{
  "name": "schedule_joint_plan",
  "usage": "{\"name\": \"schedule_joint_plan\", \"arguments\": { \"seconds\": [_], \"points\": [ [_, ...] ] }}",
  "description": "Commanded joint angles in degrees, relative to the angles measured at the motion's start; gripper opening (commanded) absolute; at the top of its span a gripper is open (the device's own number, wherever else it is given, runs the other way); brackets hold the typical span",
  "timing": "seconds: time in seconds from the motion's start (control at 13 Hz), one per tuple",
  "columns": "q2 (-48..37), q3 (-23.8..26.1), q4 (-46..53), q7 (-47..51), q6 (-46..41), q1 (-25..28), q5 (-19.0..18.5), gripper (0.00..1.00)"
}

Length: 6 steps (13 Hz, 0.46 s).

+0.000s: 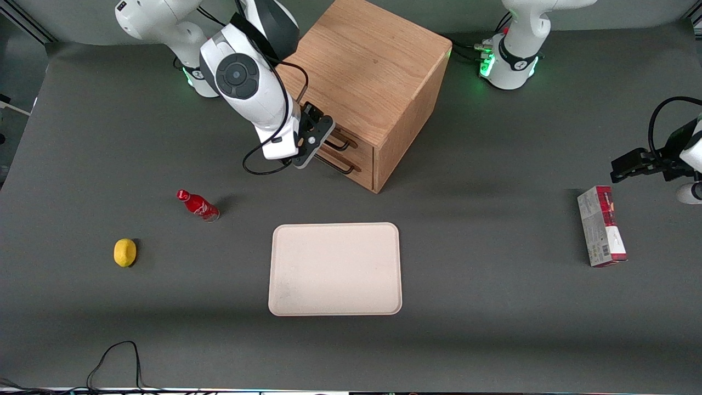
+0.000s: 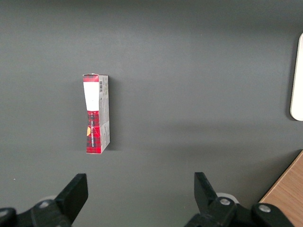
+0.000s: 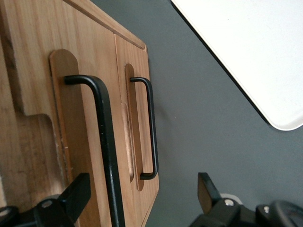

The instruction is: Open upper drawer

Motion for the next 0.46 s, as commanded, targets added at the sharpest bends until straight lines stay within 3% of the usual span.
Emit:
{"name": "schedule_joint_plan", "arguments": {
  "seconds": [0.0,0.38],
  "points": [
    [-0.60,-0.54,-2.38,-2.51,2.55,0.40,0.85,1.00],
    [-0.25,-0.54,-5.38,-2.52,6.78,0.58,0.85,1.00]
  ]
}}
